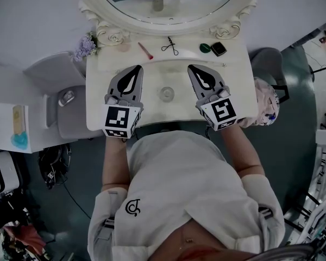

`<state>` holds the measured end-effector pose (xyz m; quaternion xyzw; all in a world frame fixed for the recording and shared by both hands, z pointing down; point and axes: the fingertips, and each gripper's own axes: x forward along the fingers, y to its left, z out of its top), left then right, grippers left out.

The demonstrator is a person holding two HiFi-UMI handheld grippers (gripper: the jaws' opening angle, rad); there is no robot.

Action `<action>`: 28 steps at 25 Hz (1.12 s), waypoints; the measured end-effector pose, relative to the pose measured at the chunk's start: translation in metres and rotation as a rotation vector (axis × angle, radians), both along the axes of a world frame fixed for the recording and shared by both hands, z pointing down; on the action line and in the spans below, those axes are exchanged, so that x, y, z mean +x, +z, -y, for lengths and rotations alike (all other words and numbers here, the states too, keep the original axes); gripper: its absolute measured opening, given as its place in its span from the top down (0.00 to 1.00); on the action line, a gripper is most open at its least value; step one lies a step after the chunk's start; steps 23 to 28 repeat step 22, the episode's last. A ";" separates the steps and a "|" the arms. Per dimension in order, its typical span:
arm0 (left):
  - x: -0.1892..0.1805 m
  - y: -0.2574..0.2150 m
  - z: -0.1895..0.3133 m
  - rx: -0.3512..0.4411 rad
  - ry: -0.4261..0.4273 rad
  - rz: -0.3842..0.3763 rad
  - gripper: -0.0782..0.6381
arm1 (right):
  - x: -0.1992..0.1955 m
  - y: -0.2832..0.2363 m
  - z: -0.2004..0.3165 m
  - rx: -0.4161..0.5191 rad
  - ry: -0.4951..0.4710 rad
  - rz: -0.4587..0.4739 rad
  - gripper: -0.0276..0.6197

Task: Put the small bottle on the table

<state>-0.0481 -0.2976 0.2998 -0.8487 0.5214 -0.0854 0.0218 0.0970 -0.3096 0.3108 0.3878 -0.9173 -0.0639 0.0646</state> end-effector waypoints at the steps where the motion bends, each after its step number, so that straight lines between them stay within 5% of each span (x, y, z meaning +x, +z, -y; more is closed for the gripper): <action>1: 0.001 0.000 0.000 -0.001 -0.001 0.001 0.87 | 0.001 0.001 0.000 -0.005 0.003 0.002 0.95; 10: 0.019 -0.005 -0.010 0.018 0.062 -0.001 0.87 | 0.010 0.001 -0.004 0.001 0.031 0.030 0.95; 28: 0.017 -0.001 -0.012 0.008 0.040 -0.011 0.87 | 0.015 -0.003 -0.001 -0.005 0.056 0.060 0.95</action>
